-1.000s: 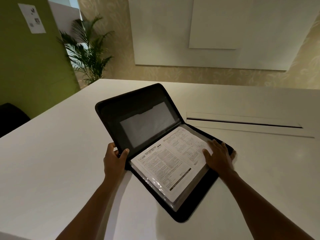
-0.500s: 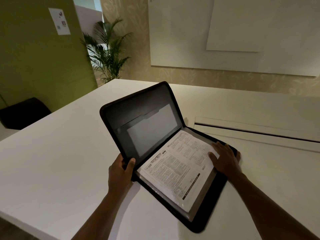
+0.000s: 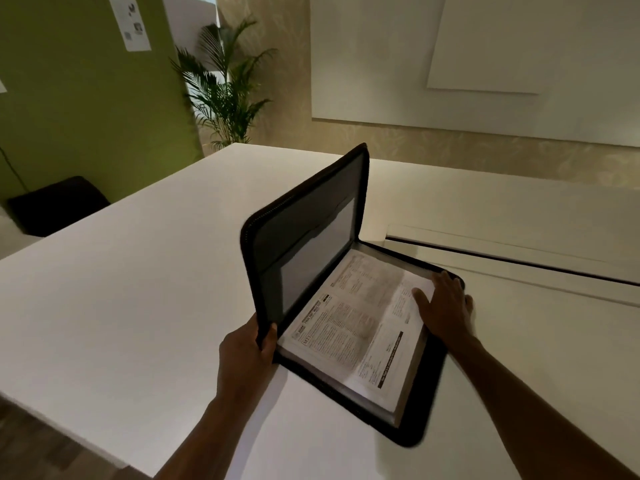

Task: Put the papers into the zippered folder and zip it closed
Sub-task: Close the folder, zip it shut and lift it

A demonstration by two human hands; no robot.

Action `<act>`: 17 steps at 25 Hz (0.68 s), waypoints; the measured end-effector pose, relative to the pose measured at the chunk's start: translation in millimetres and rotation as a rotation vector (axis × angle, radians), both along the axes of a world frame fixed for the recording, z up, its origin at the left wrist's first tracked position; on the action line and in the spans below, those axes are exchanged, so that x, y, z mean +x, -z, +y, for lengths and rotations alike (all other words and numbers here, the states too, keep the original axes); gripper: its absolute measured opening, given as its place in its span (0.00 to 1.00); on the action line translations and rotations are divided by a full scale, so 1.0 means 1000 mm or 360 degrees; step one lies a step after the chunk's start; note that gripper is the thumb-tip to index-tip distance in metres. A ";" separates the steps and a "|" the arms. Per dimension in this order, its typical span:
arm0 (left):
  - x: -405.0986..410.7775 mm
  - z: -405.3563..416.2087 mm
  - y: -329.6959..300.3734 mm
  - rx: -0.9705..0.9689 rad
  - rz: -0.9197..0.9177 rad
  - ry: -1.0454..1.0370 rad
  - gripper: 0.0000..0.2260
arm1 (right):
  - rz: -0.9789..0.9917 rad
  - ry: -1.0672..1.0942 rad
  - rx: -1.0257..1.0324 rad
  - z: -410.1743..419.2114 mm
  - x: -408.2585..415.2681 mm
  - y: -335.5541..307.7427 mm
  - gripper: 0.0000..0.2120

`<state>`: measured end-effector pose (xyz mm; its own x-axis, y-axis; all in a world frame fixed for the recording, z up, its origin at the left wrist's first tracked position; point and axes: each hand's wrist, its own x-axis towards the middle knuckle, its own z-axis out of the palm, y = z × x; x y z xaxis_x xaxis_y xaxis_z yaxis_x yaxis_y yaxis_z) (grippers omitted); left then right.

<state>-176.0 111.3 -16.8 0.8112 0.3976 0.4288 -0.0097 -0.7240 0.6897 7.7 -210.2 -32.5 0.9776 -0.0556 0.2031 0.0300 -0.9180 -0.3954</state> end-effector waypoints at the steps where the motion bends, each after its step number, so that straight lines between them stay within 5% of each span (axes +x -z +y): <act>1: -0.003 -0.005 -0.001 0.0007 -0.0025 0.0037 0.13 | 0.0009 0.0011 0.0030 0.001 -0.008 0.000 0.30; 7: -0.016 -0.024 -0.002 0.0103 0.0043 0.0116 0.07 | 0.0070 -0.0045 0.0259 0.005 -0.062 0.000 0.30; 12: -0.026 -0.037 -0.007 0.0186 0.0101 0.0240 0.21 | 0.0202 -0.0065 0.0550 0.002 -0.104 -0.007 0.27; 17: -0.030 -0.046 -0.004 0.0533 0.0076 0.0414 0.25 | 0.0211 -0.0057 0.1314 -0.004 -0.148 -0.020 0.24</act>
